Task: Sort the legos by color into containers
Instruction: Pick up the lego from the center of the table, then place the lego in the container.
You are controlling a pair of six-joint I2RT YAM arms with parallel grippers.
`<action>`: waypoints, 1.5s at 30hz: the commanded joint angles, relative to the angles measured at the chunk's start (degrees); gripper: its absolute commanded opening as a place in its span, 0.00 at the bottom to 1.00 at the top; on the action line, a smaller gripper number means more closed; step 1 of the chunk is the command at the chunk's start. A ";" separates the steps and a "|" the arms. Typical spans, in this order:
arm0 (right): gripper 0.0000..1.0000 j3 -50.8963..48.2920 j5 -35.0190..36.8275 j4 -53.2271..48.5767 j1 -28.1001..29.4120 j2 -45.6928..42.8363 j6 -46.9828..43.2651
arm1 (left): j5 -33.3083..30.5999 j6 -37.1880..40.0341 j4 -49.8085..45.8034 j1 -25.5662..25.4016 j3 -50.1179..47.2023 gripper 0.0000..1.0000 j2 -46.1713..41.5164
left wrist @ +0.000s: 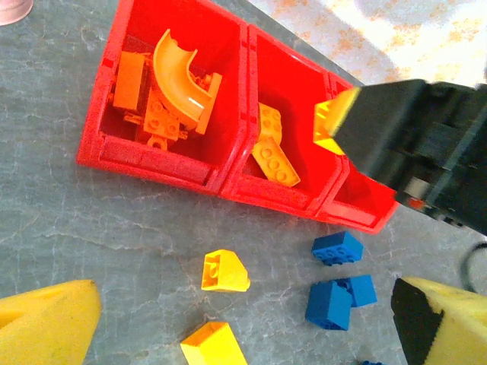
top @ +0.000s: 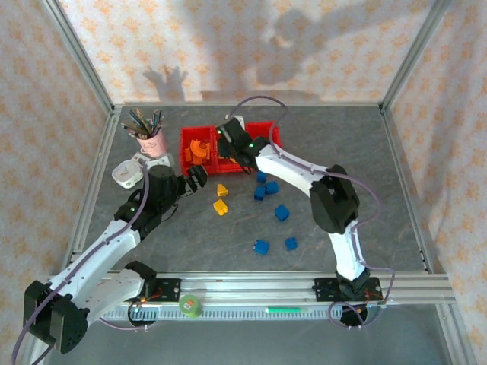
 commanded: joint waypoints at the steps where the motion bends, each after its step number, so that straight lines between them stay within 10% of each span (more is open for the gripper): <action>1: 0.37 6.09 0.57 -4.13 -0.95 4.88 -2.35 | 0.07 1.73 3.03 0.88 2.41 0.99 1.83; 23: 0.54 17.89 0.49 -5.55 -3.41 12.35 -5.22 | 2.29 1.64 4.94 3.01 3.59 0.99 5.62; 45: 0.66 -23.07 -0.91 3.28 5.16 -14.48 4.83 | 7.09 0.86 -2.36 2.84 -2.70 0.99 -4.56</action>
